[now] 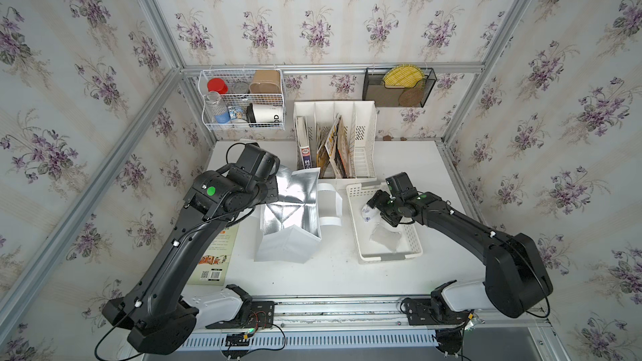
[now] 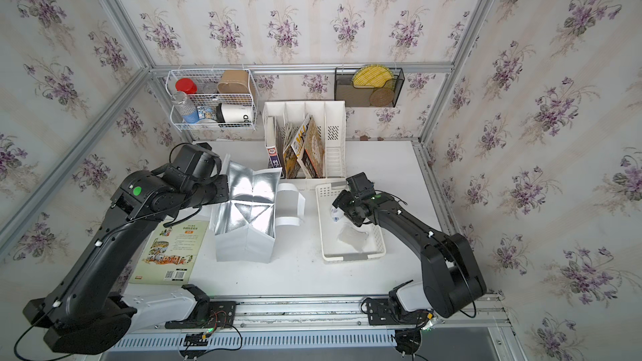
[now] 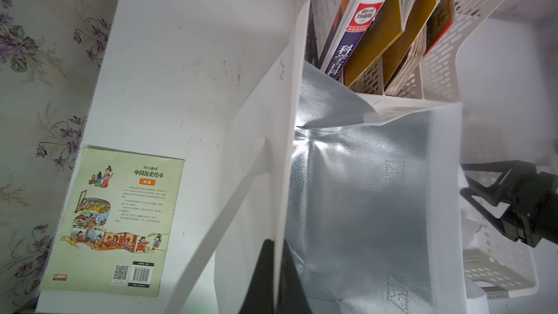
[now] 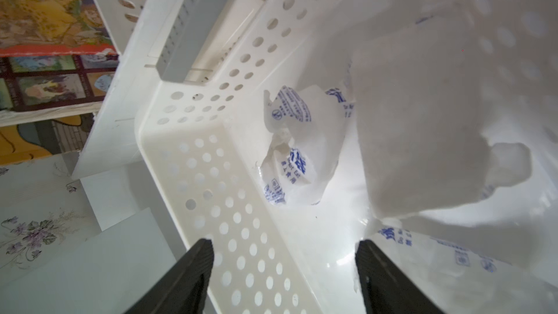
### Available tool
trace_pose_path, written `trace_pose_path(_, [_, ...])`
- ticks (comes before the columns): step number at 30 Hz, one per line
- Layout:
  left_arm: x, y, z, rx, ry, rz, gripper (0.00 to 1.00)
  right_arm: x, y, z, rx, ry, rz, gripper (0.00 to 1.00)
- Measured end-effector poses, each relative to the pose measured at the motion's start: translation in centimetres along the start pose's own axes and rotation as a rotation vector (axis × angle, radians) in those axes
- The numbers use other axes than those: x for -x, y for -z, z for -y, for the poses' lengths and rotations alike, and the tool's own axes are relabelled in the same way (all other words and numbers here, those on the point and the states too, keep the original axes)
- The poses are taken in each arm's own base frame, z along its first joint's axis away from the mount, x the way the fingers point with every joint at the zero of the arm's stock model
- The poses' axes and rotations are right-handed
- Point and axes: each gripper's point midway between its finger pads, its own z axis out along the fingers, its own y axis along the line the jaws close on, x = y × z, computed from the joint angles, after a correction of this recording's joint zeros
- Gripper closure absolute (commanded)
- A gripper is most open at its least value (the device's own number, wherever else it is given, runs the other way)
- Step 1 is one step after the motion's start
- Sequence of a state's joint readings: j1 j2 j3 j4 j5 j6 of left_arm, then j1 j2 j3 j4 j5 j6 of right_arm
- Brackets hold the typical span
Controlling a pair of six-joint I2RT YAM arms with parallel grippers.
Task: Place the ice pack in the delivery bag
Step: Pick up the ice pack from the bin.
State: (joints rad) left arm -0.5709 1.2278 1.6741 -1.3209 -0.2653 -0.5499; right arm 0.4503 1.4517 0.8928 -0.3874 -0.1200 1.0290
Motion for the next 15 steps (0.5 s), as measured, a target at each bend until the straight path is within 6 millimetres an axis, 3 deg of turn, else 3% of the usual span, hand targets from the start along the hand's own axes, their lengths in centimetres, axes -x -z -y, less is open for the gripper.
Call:
trace_pose_path(10, [-0.5,0.5,0.2,-0.038,0.026,-0.001,1.0,0.2,-5.0,0.6,-0.057,-0.084,-0.037,0.23])
trace_pose_path(15, [-0.5,0.5,0.2,-0.04,0.029,0.0,1.0,0.2,-6.7,0.4,-0.048,-0.102,-0.051,0.31])
